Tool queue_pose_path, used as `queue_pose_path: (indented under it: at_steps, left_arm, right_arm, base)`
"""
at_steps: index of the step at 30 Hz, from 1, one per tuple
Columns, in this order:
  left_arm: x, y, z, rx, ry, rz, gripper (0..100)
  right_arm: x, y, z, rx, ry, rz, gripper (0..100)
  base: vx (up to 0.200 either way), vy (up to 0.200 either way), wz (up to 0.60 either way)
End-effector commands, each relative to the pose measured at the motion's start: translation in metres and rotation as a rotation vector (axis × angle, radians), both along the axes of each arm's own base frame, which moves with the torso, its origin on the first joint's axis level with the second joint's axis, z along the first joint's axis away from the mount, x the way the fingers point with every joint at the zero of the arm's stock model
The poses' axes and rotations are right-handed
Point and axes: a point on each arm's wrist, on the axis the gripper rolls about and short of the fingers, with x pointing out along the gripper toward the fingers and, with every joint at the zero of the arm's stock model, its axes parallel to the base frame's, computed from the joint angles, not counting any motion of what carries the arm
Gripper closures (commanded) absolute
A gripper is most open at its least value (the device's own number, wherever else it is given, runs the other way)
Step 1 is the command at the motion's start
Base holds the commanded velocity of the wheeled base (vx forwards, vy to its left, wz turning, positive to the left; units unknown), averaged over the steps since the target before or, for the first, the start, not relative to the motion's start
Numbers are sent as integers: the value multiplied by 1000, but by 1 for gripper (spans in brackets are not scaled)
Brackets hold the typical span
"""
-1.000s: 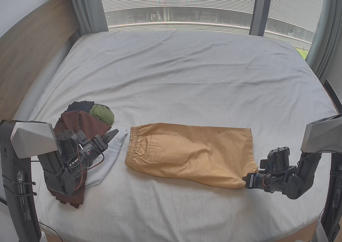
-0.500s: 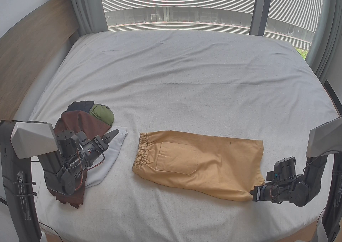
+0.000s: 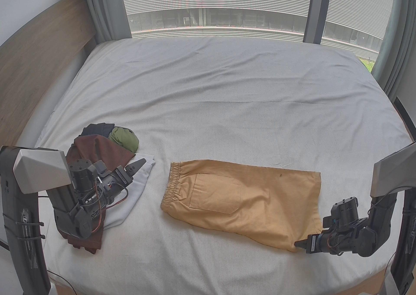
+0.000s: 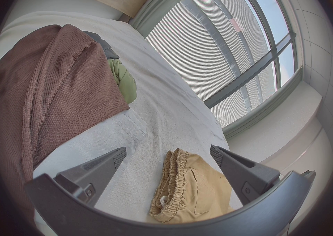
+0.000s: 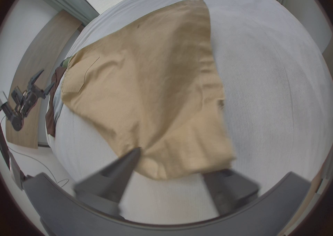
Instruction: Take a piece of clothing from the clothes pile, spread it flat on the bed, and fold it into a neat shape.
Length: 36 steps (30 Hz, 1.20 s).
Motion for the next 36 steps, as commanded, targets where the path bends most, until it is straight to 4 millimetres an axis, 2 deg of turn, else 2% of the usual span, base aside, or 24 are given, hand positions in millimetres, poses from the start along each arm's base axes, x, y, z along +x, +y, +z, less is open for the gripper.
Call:
queue_pose_path:
  at_steps: [1,4,7,11,14,19,22,27,36]
  left_arm:
    - [0,-3,0,1,2,-5,0]
    - [-1,-3,0,1,0,-5,0]
    - [-2,-6,0,1,2,-14,0]
    - [-6,-10,-4,4,24,-30,0]
    - [-13,-17,-12,38,48,-63,0]
    - [-19,-23,-21,75,73,-100,0]
    - [-24,-31,-36,83,124,-124,0]
    - [-26,-41,-47,90,149,-145,0]
    - [-25,-51,-51,33,184,-147,0]
  right_arm:
    - [-16,8,-1,-8,40,55,0]
    - [-23,13,2,-5,46,88,0]
    - [-30,26,13,54,26,174,0]
    - [-31,38,26,106,-25,233,0]
    - [-30,54,35,162,-106,294,0]
    - [-17,66,46,226,-251,307,0]
    - [1,73,57,261,-352,301,0]
    - [11,76,61,285,-386,284,0]
    - [17,71,65,315,-394,236,0]
  base:
    - [0,0,0]
    - [0,0,0]
    - [0,0,0]
    - [0,0,0]
    - [0,0,0]
    - [0,0,0]
    - [0,0,0]
    - [0,0,0]
    - [0,0,0]
